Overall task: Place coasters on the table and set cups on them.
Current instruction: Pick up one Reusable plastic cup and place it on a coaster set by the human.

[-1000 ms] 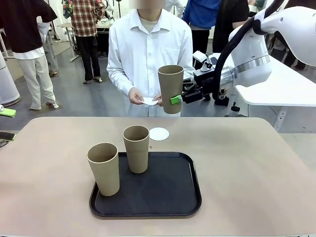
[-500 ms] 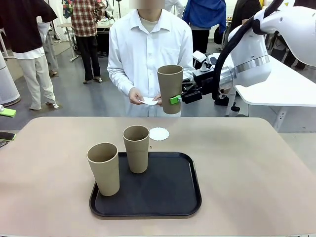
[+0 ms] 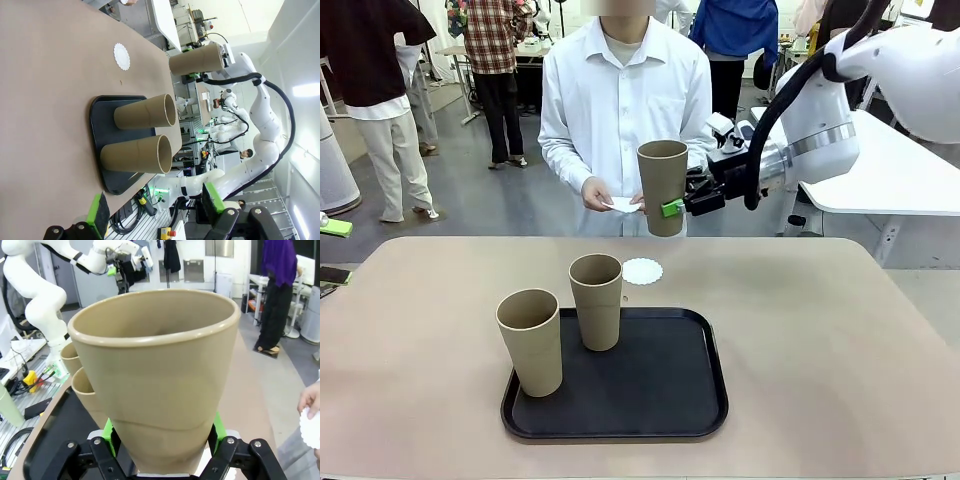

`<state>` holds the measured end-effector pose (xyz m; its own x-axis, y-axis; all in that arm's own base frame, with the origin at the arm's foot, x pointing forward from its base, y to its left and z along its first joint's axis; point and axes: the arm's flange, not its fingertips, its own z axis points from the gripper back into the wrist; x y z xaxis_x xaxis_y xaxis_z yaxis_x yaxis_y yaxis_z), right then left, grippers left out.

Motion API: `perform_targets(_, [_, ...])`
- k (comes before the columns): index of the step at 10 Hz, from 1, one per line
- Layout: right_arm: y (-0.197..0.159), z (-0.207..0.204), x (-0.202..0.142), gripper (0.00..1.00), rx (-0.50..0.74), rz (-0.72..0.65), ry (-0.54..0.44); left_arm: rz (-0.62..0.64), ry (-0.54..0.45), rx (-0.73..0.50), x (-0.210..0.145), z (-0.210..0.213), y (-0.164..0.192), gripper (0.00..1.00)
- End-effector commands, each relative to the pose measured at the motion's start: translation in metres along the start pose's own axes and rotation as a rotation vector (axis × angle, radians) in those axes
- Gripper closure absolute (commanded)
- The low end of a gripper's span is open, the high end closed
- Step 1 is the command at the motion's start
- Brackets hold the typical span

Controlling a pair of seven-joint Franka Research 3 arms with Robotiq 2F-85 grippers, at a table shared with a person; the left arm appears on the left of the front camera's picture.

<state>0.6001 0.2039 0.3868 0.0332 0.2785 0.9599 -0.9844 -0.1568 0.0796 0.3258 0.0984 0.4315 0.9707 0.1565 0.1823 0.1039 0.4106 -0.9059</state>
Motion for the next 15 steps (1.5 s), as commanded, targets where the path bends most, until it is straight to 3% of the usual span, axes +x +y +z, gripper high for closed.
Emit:
perform_targets(1, [-0.039, -0.015, -0.015, 0.18, 0.017, -0.006, -0.094, -0.014, -0.015, -0.020, 0.001, 0.000, 0.000, 0.00])
perform_targets(3, [-0.054, -0.028, -0.027, 0.18, 0.012, -0.024, -0.143, -0.014, -0.015, -0.020, 0.001, 0.000, 0.000, 0.00])
perform_targets(7, [-0.084, -0.046, -0.062, 0.18, -0.036, -0.099, -0.114, -0.014, -0.015, -0.020, 0.001, 0.000, 0.000, 0.00])
perform_targets(15, [-0.085, -0.058, -0.100, 0.18, 0.014, -0.137, -0.067, -0.014, -0.015, -0.020, 0.001, 0.000, 0.000, 0.00])
